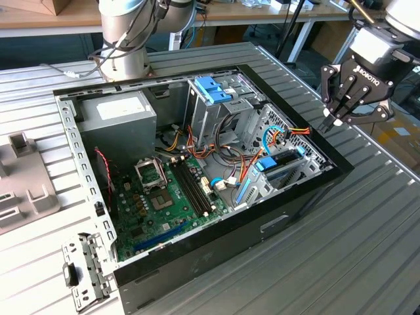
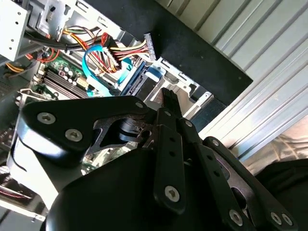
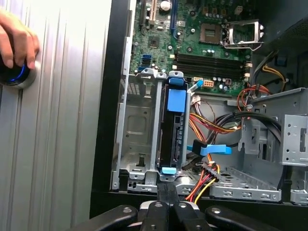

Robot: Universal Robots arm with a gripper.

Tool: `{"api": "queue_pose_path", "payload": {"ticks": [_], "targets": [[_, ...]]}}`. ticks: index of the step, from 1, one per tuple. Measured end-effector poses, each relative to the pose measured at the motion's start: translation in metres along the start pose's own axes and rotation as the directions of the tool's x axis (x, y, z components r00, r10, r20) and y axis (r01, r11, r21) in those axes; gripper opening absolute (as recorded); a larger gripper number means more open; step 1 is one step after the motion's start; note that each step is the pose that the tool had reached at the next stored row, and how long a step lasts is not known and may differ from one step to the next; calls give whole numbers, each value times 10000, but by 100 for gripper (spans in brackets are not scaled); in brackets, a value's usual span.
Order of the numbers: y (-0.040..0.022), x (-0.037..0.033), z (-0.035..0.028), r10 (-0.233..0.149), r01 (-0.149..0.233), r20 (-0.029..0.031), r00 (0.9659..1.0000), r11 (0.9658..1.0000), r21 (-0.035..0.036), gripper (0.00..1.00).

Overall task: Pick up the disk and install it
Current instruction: 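Insert the first disk wire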

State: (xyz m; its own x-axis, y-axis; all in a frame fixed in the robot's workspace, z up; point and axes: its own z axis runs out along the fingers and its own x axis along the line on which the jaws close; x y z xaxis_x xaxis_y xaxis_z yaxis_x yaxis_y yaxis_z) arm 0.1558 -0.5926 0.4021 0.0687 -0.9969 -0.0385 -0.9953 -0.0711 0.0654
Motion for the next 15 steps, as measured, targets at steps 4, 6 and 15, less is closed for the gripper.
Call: {"api": "queue_pose_path", "payload": {"ticks": [4, 6, 15], "targets": [[-11, 1, 16, -510, 510, -37, 9987, 9987, -21, 11], [-19, 2, 25, -732, 732, -55, 9973, 9973, -31, 11], [-80, 0, 56, -1680, 1680, -113, 9857, 9858, -75, 11]]}}
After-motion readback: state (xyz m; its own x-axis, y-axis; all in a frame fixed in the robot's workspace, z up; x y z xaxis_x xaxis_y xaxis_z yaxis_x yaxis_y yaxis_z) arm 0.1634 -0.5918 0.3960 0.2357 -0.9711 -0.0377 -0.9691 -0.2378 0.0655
